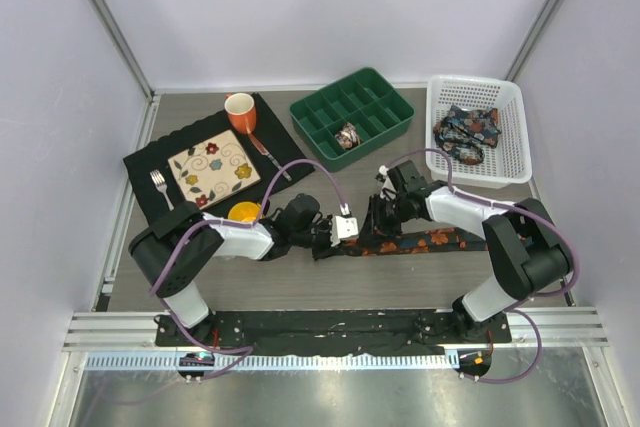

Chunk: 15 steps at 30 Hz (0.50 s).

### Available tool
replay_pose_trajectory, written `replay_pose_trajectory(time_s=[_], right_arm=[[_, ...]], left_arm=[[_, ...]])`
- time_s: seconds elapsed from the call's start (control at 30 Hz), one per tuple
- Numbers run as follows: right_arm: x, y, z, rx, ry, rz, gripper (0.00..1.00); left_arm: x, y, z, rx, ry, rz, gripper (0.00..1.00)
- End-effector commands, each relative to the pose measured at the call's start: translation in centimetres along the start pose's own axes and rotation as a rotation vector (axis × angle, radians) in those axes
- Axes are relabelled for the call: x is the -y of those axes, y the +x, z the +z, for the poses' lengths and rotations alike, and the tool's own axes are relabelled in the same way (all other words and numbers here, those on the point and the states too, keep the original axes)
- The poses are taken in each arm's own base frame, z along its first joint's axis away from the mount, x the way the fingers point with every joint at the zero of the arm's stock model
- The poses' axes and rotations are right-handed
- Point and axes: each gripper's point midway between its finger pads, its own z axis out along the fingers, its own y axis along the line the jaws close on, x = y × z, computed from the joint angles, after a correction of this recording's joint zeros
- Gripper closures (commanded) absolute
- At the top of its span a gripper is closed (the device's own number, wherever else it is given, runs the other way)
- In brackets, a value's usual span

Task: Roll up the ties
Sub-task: Roll the tie at the center of the board.

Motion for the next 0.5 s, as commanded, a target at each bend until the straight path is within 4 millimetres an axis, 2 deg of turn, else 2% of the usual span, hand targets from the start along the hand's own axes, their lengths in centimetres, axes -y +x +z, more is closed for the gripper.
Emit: replay_pose_trajectory(time_s=[0.0, 0.33, 0.47], right_arm=[[1.4, 0.7, -0.5, 0.003, 0.064, 0.035, 0.71], [0.0, -0.3, 0.6, -0.010, -0.010, 0.043, 0.68], [-1.2, -0.8, -0.3, 0.013, -0.047, 0.038, 0.65]], left_arm=[[1.0, 3.8, -0.8, -0.128, 0.006, -0.046, 0.90], [0.9, 3.8, -0.5, -0.132, 0.015, -0.051, 0.90], [1.0, 3.8, -0.5, -0.134, 0.016, -0.051, 0.90]])
